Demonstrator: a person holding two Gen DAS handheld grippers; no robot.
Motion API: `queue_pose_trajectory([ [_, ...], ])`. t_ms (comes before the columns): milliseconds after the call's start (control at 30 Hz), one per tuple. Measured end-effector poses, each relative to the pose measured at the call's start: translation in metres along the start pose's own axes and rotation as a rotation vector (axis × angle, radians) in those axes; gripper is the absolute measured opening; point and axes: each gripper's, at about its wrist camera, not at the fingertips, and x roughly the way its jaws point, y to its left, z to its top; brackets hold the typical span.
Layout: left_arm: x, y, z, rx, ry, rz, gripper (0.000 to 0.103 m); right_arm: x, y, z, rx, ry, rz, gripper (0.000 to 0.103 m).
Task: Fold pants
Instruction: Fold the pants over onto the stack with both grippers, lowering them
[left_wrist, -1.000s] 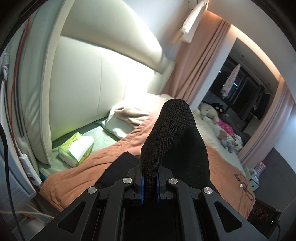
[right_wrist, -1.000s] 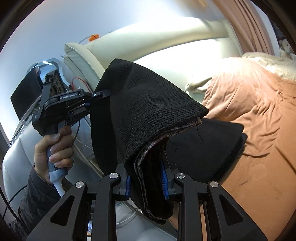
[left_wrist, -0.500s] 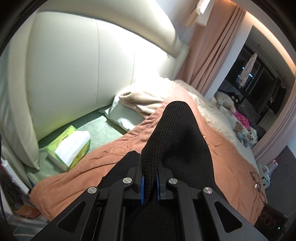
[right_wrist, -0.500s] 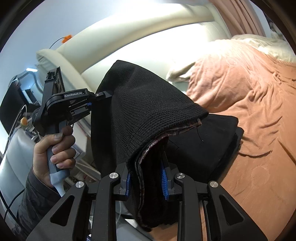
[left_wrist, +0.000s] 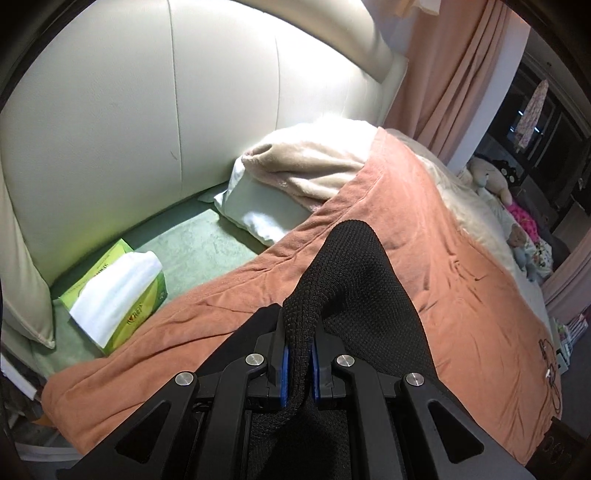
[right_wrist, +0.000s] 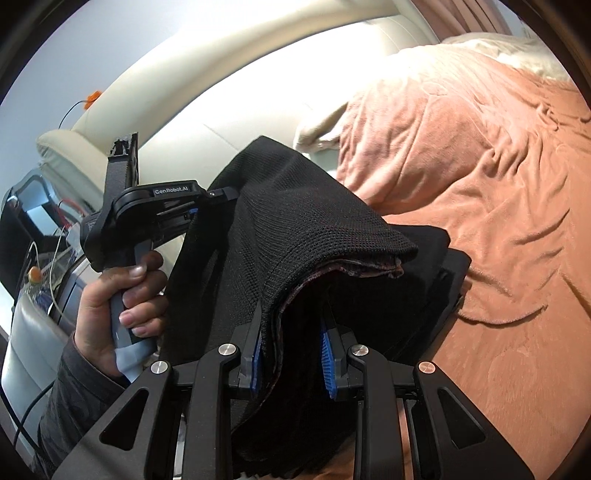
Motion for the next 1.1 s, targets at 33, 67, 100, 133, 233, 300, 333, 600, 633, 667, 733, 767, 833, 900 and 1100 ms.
queue_pose_trajectory([
  [33, 0.006, -0.001, 0.0, 0.001, 0.009, 0.007, 0.01, 0.001, 0.001, 0.0, 0.006, 0.002, 0.003, 0.022],
  [67, 0.015, 0.0, -0.001, -0.004, 0.04, 0.02, 0.011, 0.001, -0.003, 0.0, 0.018, 0.009, 0.009, 0.022],
  [100, 0.025, 0.002, -0.003, -0.014, 0.074, 0.04, 0.014, 0.004, -0.007, -0.002, 0.052, 0.037, 0.03, 0.024],
  [133, 0.032, 0.004, -0.005, -0.019, 0.097, 0.057, 0.018, 0.004, -0.011, -0.001, 0.082, 0.059, 0.046, 0.028],
  [233, 0.034, 0.015, -0.013, -0.043, 0.098, 0.078, 0.043, 0.008, -0.019, -0.007, 0.184, 0.11, 0.146, 0.047],
  [300, 0.028, 0.019, -0.016, -0.048, 0.081, 0.084, 0.057, 0.009, -0.02, -0.008, 0.221, 0.114, 0.191, 0.051],
  [333, 0.024, 0.021, -0.018, -0.051, 0.075, 0.089, 0.057, 0.011, -0.021, -0.007, 0.239, 0.12, 0.201, 0.051],
  [600, -0.006, 0.021, -0.038, -0.048, 0.072, 0.082, 0.057, 0.024, -0.003, 0.012, 0.288, 0.108, 0.169, 0.05],
  [633, -0.008, 0.02, -0.04, -0.048, 0.073, 0.079, 0.057, 0.02, 0.002, 0.018, 0.278, 0.095, 0.142, 0.045],
  [667, -0.011, 0.02, -0.044, -0.048, 0.075, 0.076, 0.057, 0.017, 0.004, 0.022, 0.269, 0.086, 0.134, 0.038],
  [733, -0.017, 0.019, -0.051, -0.048, 0.082, 0.07, 0.057, 0.008, 0.013, 0.035, 0.231, 0.065, 0.069, 0.018],
  [767, -0.021, 0.019, -0.055, -0.048, 0.083, 0.068, 0.057, 0.002, 0.016, 0.042, 0.207, 0.049, 0.024, 0.017],
  [833, -0.028, 0.02, -0.061, -0.049, 0.082, 0.061, 0.057, -0.015, 0.03, 0.052, 0.159, 0.002, -0.081, 0.017],
  [900, -0.036, 0.018, -0.067, -0.043, 0.076, 0.058, 0.057, -0.033, 0.04, 0.058, 0.13, -0.042, -0.157, 0.017],
  [1100, -0.051, 0.018, -0.081, -0.047, 0.069, 0.04, 0.057, -0.068, 0.079, 0.043, 0.048, -0.046, -0.094, 0.017],
])
